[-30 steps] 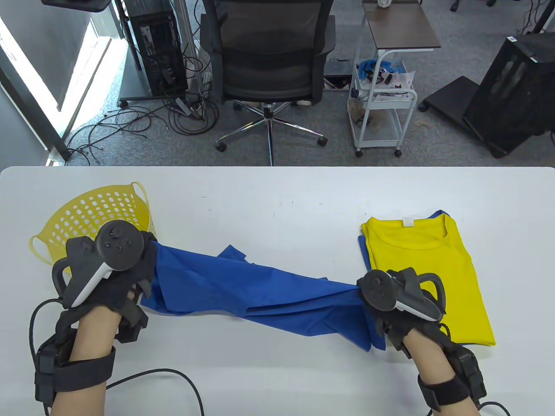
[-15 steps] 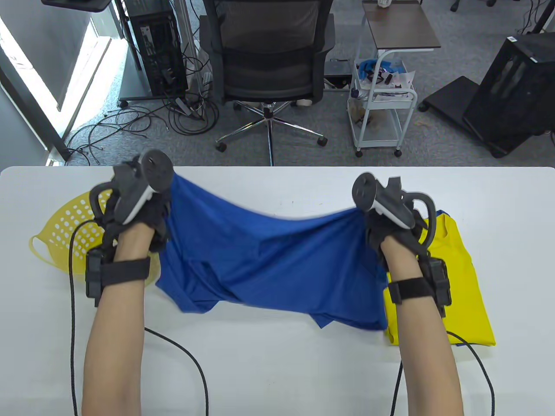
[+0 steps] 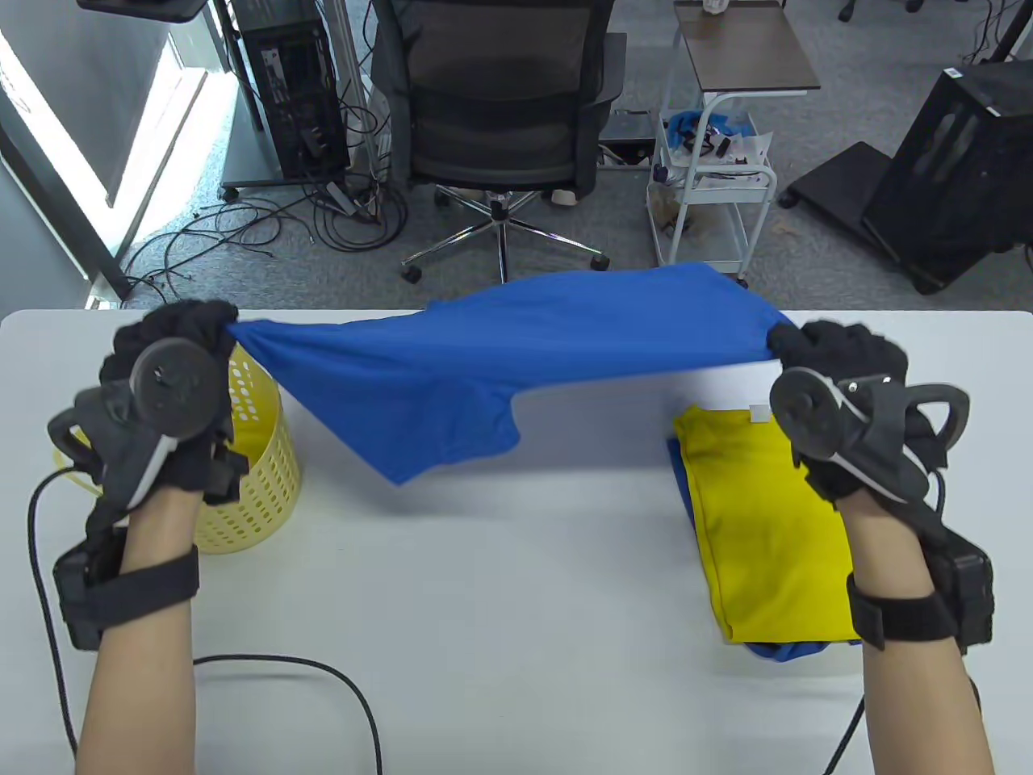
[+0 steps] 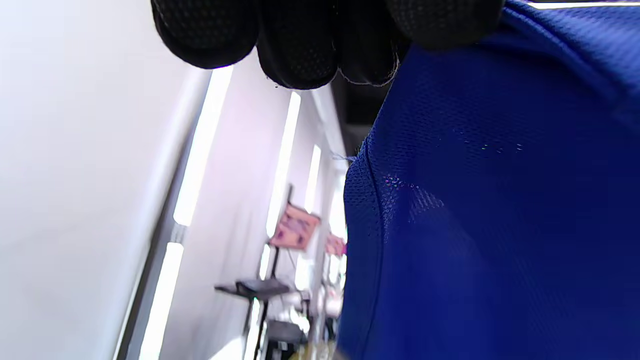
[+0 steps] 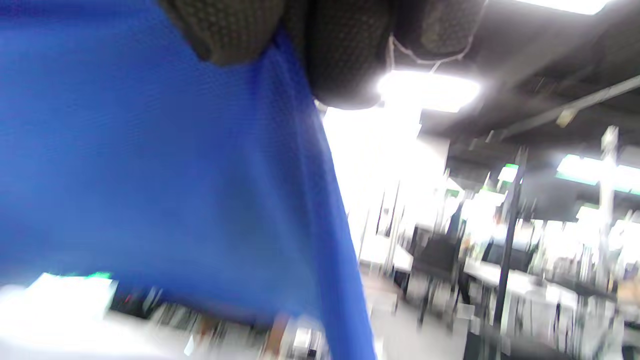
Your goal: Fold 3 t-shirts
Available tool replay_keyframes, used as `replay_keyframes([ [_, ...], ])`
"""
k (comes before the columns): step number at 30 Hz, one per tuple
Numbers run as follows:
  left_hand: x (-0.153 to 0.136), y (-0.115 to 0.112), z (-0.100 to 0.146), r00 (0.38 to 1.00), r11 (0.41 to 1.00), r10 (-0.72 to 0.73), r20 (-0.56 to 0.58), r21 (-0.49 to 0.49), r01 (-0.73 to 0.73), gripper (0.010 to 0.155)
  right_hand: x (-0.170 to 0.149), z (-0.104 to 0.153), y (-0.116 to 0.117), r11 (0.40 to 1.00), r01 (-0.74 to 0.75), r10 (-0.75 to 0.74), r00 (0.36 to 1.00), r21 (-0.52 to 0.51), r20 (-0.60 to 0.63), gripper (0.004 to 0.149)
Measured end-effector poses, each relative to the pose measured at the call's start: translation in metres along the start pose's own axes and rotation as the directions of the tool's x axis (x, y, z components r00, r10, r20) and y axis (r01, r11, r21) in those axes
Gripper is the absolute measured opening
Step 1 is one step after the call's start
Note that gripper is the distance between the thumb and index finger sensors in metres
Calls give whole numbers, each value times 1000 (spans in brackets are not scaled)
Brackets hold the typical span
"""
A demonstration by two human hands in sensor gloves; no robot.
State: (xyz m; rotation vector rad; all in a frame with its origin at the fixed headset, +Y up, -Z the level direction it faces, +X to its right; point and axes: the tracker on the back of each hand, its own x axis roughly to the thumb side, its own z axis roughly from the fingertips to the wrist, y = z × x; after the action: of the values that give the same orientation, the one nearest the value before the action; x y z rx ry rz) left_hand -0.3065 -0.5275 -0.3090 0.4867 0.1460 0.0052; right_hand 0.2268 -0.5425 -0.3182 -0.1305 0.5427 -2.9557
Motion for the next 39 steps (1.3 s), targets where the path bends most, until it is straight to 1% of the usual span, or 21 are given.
replay_keyframes([
  [3, 3, -41, 54, 984, 991, -126, 122, -30, 131, 41, 10, 36, 58, 982, -43, 33, 998, 182, 59, 41],
  [4, 3, -52, 65, 979, 986, -148, 143, -54, 157, 41, 13, 45, 75, 969, -42, 22, 996, 245, 81, 41],
  [5, 2, -73, 81, 969, 970, -179, 169, -133, 202, 41, 17, 55, 94, 951, -29, -2, 995, 306, 101, 41],
  [6, 1, -87, 88, 965, 952, -196, 175, -203, 230, 41, 19, 60, 102, 941, -23, -13, 994, 338, 104, 41],
  [7, -2, -106, 99, 958, 902, -230, 173, -333, 276, 42, 22, 68, 113, 921, -7, -39, 993, 389, 111, 41],
  [8, -6, -119, 106, 955, 865, -237, 177, -408, 290, 42, 26, 74, 123, 901, 10, -75, 988, 434, 133, 42],
  [9, -10, -128, 111, 952, 832, -261, 160, -463, 306, 44, 28, 77, 127, 881, 5, -87, 984, 473, 153, 43],
  [10, -15, -134, 115, 958, 818, -246, 146, -500, 286, 45, 28, 80, 126, 867, -3, -92, 982, 498, 167, 45],
  [11, -19, -136, 117, 969, 831, -215, 124, -497, 248, 45, 24, 80, 120, 901, 28, -102, 983, 433, 150, 50],
  [14, -23, -141, 120, 990, 828, -131, 56, -543, 140, 48, 11, 73, 108, 921, 154, -187, 980, 357, 61, 52],
  [15, -21, -148, 123, 995, 791, -90, 38, -604, 94, 50, 4, 69, 105, 912, 220, -236, 972, 346, 5, 53],
  [18, -13, -171, 132, 998, 701, -55, 30, -711, 60, 58, -6, 64, 107, 900, 276, -274, 960, 336, -56, 53],
  [21, -13, -189, 140, 992, 686, -91, 87, -717, 125, 63, -14, 62, 114, 903, 286, -273, 958, 320, -86, 53],
  [22, -14, -191, 139, 990, 666, -110, 92, -733, 142, 65, -17, 62, 118, 901, 295, -276, 955, 317, -104, 54],
  [24, -15, -191, 140, 987, 677, -131, 91, -720, 156, 63, -23, 59, 126, 890, 321, -292, 947, 324, -136, 54],
  [26, -18, -193, 141, 979, 643, -169, 115, -740, 198, 63, -30, 55, 134, 879, 333, -287, 941, 342, -180, 54],
  [27, -20, -193, 140, 983, 635, -160, 90, -753, 173, 63, -33, 52, 139, 870, 340, -282, 937, 357, -206, 55],
  [29, -26, -192, 138, 986, 646, -160, 43, -751, 138, 60, -38, 45, 149, 845, 352, -269, 931, 402, -248, 55],
  [32, -34, -192, 136, 981, 658, -193, 25, -738, 148, 54, -40, 38, 163, 845, 334, -240, 935, 419, -262, 54],
  [36, -45, -192, 136, 972, 660, -236, -6, -735, 156, 48, -36, 33, 179, 846, 320, -232, 941, 427, -246, 52],
  [39, -48, -193, 136, 971, 682, -240, -15, -714, 158, 43, -32, 33, 190, 854, 252, -169, 962, 455, -215, 50],
])
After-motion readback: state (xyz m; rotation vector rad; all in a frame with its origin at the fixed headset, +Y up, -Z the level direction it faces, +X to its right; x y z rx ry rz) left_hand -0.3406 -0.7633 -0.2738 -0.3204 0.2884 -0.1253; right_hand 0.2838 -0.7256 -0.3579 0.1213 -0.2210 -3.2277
